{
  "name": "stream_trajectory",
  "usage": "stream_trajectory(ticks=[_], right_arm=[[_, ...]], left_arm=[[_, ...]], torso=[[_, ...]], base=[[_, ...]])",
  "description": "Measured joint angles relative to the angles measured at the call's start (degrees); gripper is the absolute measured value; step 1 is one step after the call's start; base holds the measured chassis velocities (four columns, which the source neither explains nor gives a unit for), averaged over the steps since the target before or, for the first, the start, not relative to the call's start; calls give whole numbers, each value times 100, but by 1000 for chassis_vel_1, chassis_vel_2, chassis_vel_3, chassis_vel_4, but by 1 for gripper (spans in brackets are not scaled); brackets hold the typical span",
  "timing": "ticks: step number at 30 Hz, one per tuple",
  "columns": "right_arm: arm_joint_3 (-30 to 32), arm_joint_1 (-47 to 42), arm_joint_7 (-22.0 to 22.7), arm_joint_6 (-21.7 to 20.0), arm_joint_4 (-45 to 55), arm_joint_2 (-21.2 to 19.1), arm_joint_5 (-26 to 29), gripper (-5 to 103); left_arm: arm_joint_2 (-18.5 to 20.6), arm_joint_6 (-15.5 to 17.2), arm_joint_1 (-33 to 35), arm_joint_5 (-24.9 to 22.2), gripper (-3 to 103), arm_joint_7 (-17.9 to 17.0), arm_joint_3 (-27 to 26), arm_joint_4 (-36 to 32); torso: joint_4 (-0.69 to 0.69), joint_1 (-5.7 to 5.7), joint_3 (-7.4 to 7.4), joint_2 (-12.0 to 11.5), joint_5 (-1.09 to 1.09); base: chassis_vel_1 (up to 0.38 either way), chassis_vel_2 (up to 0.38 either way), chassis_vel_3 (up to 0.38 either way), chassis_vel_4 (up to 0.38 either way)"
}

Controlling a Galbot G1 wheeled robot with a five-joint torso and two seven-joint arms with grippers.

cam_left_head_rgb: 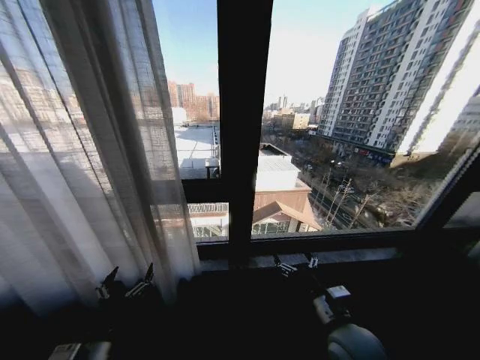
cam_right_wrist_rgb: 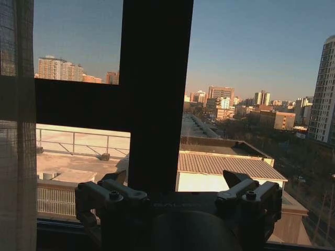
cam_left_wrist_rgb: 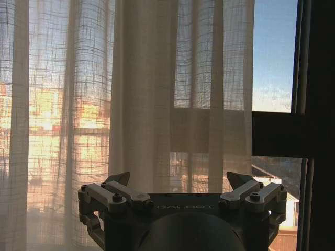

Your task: Open the curtains by pulling them apart, changing their state from closed to fully open.

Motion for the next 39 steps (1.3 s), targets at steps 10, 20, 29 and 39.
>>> stream_trajectory(ticks=[10, 20, 29, 39], right_arm=[[27, 154, 65, 77, -331, 321, -188, 100], [16, 357, 65, 115, -608, 404, -290, 100], [105, 425, 67, 225, -754, 417, -332, 100], [184, 478, 75, 238, -923, 430, -339, 100]], left_arm=[[1057, 319, -1360, -372, 100, -70, 426, 1217], [1529, 641, -2425, -648, 100, -334, 1272, 1870], [1554, 929, -3515, -782, 100, -644, 2089, 2450], [1429, 1141, -4470, -536, 100, -1225, 2880, 3210]], torso=[[-4, -2, 1, -1, 10], [0, 0, 1, -1, 7], [-2, 0, 1, -1, 9], [-2, -1, 1, -1, 9]], base=[[-8, -26, 18, 18], [0, 0, 0, 0], [0, 0, 0, 0], [0, 0, 0, 0]])
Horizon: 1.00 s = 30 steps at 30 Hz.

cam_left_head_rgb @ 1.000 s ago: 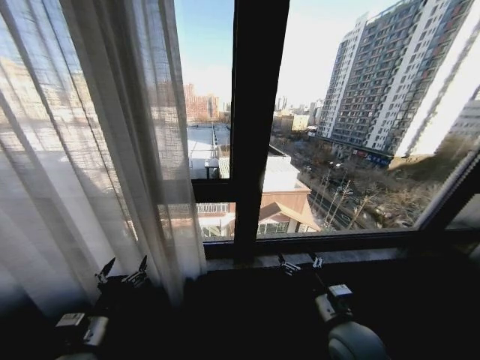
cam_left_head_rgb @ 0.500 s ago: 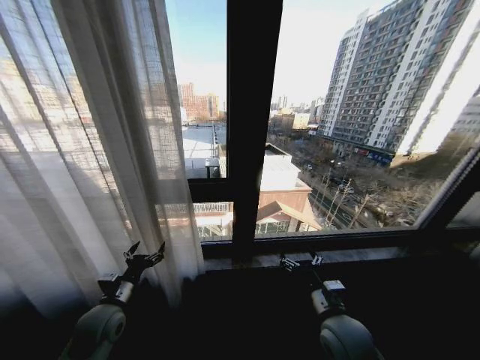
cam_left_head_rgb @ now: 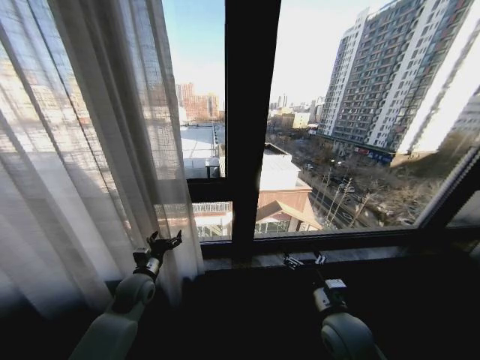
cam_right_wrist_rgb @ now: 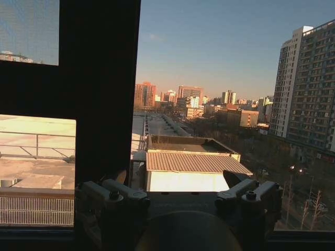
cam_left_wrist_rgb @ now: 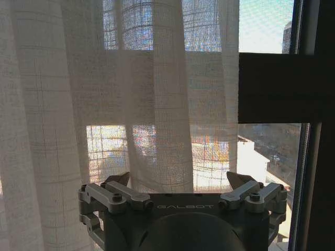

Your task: Open the curtains by pulling them apart, changing their state from closed to fully open.

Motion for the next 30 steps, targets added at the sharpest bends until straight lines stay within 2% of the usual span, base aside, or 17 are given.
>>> stream_trajectory(ticks=[5, 6, 8, 11, 12, 14, 15, 17, 18, 20, 23, 26, 27, 30], right_arm=[[35, 49, 1, 10, -73, 22, -7, 100], [48, 48, 2, 12, -76, 29, -11, 100], [62, 40, 4, 14, -76, 32, -13, 100], [108, 20, 9, 18, -75, 30, -15, 100], [108, 20, 9, 18, -75, 30, -15, 100], [124, 28, 17, 19, -74, 31, -14, 100], [126, 32, 20, 19, -75, 33, -14, 100], [124, 51, 23, 19, -93, 55, -12, 100], [124, 51, 23, 19, -93, 55, -12, 100], [107, 61, 24, 20, -113, 90, -12, 100], [95, 61, 25, 21, -124, 113, -12, 100], [90, 75, 27, 22, -131, 110, -13, 100], [90, 75, 27, 22, -131, 110, -13, 100], [79, 102, 34, 22, -124, 95, 5, 100]], left_arm=[[2, -2, -294, 118, 100, 48, 308, 275], [-4, -12, -372, 148, 103, 123, 374, 346], [-12, -28, -451, 175, 99, 193, 443, 403], [-7, -39, -614, 190, 84, 229, 583, 481], [-7, -39, -614, 190, 84, 229, 583, 481], [22, -39, -701, 187, 73, 228, 635, 522], [29, -39, -715, 186, 73, 228, 641, 528], [63, -39, -756, 177, 62, 225, 656, 556], [63, -39, -756, 177, 62, 225, 656, 556], [96, -40, -770, 166, 51, 225, 667, 568], [111, -46, -771, 159, 45, 225, 674, 577], [125, -60, -766, 149, 30, 232, 674, 573], [125, -60, -766, 149, 30, 232, 674, 573], [137, -62, -748, 140, 19, 233, 657, 540]], torso=[[1, 0, 0, 0, -1], [1, 0, 0, 0, -1], [0, 0, 0, 0, 0], [-1, 0, 0, 0, 0], [-1, 0, 0, 0, 0], [0, 0, -1, 1, 0], [0, 0, -1, 0, -1], [0, 0, -1, 0, -1], [0, 0, -1, 0, -1], [0, 0, -1, 0, 0], [0, 0, -1, 0, -1], [0, 0, -1, 1, -1], [0, 0, -1, 1, -1], [0, 0, 0, 0, -1]], base=[[0, 0, 0, 0], [0, 0, 0, 0], [0, 0, 0, 0], [0, 0, 0, 0], [0, 0, 0, 0], [0, 0, 0, 0], [0, 0, 0, 0], [0, 0, 0, 0], [0, 0, 0, 0], [0, 0, 0, 0], [0, 0, 0, 0], [0, 0, 0, 0], [0, 0, 0, 0], [0, 0, 0, 0]])
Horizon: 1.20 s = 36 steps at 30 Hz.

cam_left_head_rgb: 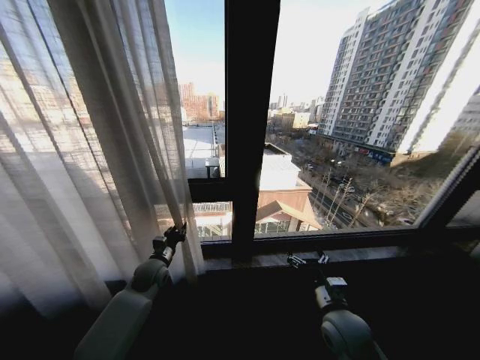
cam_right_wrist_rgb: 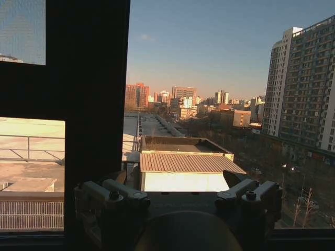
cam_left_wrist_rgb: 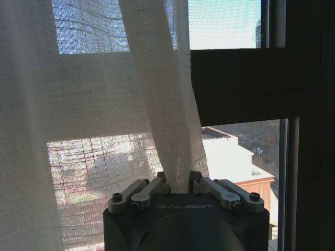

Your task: Open the curtains by pulling them apart, changing their state from closed to fully open.

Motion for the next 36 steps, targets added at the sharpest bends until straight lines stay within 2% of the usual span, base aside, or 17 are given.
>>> stream_trajectory(ticks=[3, 6, 25, 36], right_arm=[[-55, 8, 7, 0, 42, -4, 33, 100], [-89, 10, 10, -1, 67, -3, 46, 100], [-335, 71, -46, -45, 98, -8, -109, 100], [-378, 44, -53, -50, 151, -35, -136, 100]], left_arm=[[41, 0, 51, -54, 3, 2, -37, -90], [100, 1, 104, -123, 1, 1, -72, -190], [285, 45, 465, -217, 0, 1, -357, -543], [286, 77, 693, -220, 0, 1, -504, -754]], torso=[[0, 0, 0, 0, 0], [0, 0, 0, 0, -1], [0, 0, 0, 0, 0], [0, -1, -1, 1, 1]], base=[[0, 0, 0, 0], [0, 0, 0, 0], [0, 0, 0, 0], [130, 133, -123, -131]])
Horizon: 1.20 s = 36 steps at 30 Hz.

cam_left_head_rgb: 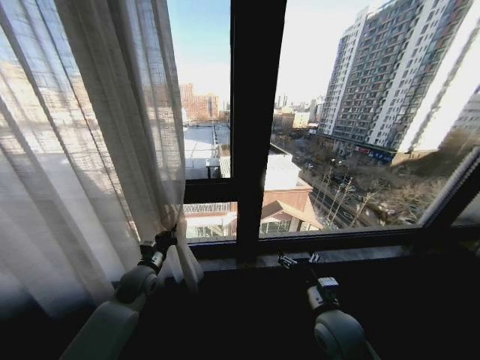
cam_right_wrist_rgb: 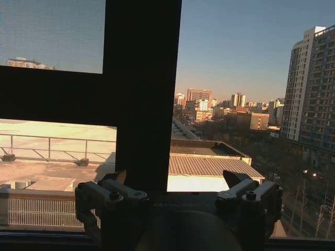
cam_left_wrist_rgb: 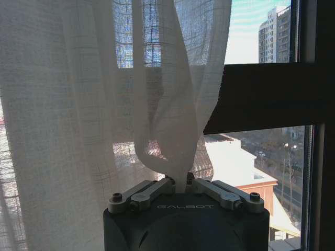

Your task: Open the curtains by pulling them apart, changing their state from closed to fully open.

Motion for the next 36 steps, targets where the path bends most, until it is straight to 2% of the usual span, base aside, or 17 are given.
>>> stream_trajectory(ticks=[13, 27, 29, 36], right_arm=[[-92, -28, -10, -3, 85, -56, 1, 100], [-334, -70, -20, -14, 164, -34, -96, 100], [-382, -75, -23, -15, 165, -23, -120, 100], [-444, -79, -34, -16, 165, -20, -145, 100]], left_arm=[[40, 9, 365, 2, 0, -4, -337, -314], [191, -19, 1078, -31, 0, 31, -1058, -768], [205, -26, 1206, -46, 0, 52, -1158, -833], [207, -39, 1424, -55, 0, 144, -1327, -940]], torso=[[1, 1, 0, 0, -2], [2, 0, 0, 0, -4], [0, 0, 0, 0, 1], [1, 0, 0, 0, 0]], base=[[294, 309, -288, -296], [358, 363, -360, -353], [335, 355, -350, -334], [343, 352, -342, -341]])
